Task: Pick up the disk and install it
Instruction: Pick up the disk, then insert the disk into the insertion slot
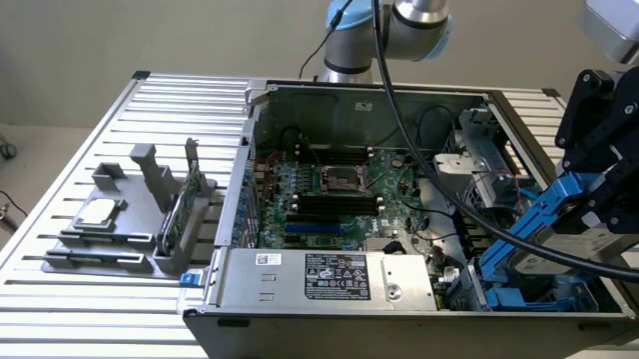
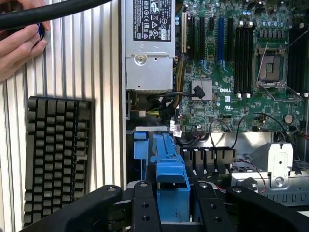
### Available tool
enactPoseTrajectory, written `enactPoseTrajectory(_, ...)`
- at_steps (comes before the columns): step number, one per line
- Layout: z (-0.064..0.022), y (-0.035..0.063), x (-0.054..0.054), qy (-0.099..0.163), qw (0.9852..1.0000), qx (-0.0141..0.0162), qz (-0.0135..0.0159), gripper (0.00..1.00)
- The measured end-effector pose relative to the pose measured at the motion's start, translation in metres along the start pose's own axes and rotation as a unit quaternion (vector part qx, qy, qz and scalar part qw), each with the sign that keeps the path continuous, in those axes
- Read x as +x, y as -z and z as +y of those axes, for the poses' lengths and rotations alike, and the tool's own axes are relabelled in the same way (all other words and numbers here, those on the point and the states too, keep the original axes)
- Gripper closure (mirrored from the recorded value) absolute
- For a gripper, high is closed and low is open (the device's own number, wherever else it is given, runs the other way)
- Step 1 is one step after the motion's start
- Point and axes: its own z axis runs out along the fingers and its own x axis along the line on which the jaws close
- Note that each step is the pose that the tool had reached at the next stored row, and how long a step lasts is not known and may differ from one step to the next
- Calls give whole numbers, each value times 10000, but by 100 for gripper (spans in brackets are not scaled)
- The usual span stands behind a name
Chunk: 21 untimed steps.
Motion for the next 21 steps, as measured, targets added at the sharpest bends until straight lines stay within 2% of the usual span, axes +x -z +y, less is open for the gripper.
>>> enactPoseTrajectory(10,-1,-40,4,-2,10000,-32,-1,67)
enactPoseTrajectory(21,-6,-89,31,47,10000,-36,-4,67)
